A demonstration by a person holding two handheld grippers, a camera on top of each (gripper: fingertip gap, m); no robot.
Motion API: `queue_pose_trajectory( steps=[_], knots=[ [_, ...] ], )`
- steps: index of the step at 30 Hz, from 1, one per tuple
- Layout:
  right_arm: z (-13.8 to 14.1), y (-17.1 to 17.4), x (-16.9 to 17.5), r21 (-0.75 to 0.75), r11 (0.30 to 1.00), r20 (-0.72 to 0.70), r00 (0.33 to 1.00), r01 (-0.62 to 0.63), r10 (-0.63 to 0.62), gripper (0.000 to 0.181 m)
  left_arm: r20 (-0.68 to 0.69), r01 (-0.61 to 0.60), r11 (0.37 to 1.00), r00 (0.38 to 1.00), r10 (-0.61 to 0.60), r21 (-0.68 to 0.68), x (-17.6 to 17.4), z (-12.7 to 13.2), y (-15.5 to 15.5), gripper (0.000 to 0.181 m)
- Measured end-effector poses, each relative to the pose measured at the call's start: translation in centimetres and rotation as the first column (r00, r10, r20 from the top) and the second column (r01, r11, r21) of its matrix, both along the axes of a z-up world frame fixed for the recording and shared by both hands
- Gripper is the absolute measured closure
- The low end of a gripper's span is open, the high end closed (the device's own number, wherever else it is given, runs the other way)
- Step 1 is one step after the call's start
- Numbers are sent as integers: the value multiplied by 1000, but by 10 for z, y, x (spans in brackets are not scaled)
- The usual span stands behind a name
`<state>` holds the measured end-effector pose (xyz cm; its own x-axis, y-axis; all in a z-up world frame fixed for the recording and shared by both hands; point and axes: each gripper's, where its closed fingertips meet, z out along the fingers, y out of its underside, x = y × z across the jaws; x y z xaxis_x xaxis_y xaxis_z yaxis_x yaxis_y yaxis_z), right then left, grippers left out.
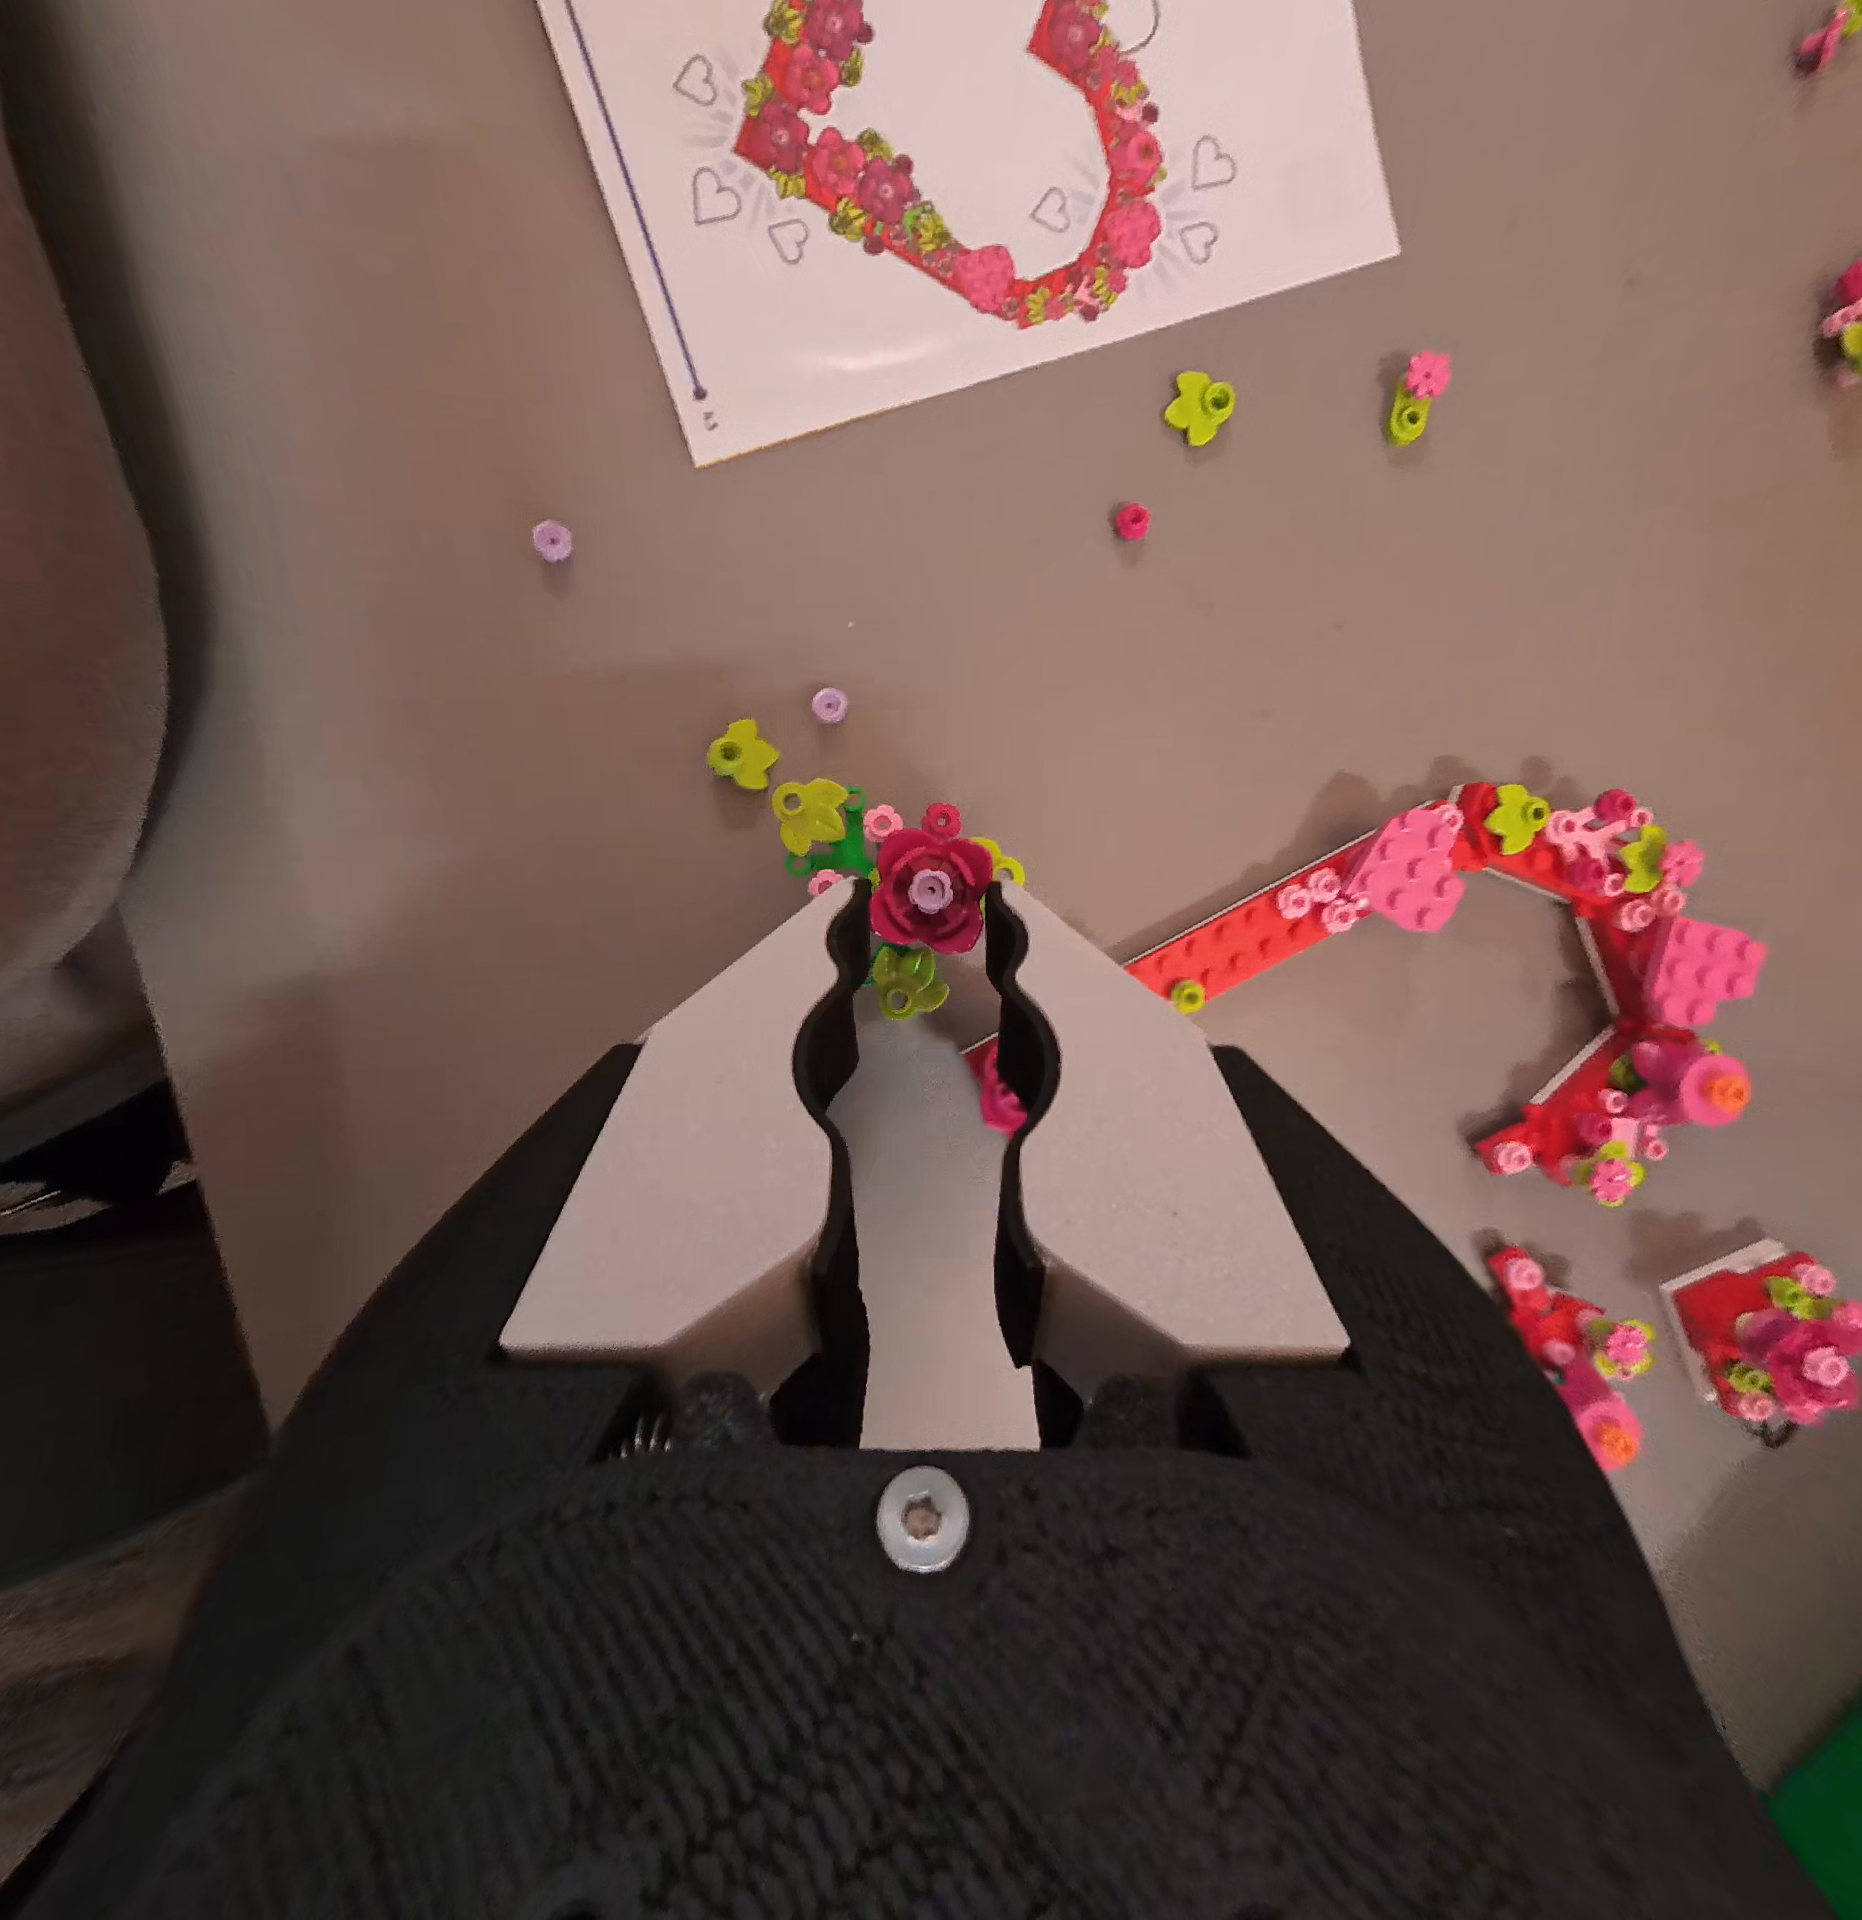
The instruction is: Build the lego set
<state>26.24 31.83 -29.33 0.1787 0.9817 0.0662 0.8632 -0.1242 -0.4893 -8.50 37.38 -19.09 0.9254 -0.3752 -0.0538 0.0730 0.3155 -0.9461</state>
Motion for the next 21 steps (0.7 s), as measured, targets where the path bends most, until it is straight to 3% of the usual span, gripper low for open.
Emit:
queue_pose_trajectory(
  steps=[12,21],
  knots=[
    [-20,-41,18,-60,996,99,993,67,-61,161,-1,3,1000,1000,-3,-1,1,0,0,158],
    [-25,-44,21,-127,982,3,990,140,-140,151,-14,-13,1000,1000,13,4,1,0,1,157]
  ],
)
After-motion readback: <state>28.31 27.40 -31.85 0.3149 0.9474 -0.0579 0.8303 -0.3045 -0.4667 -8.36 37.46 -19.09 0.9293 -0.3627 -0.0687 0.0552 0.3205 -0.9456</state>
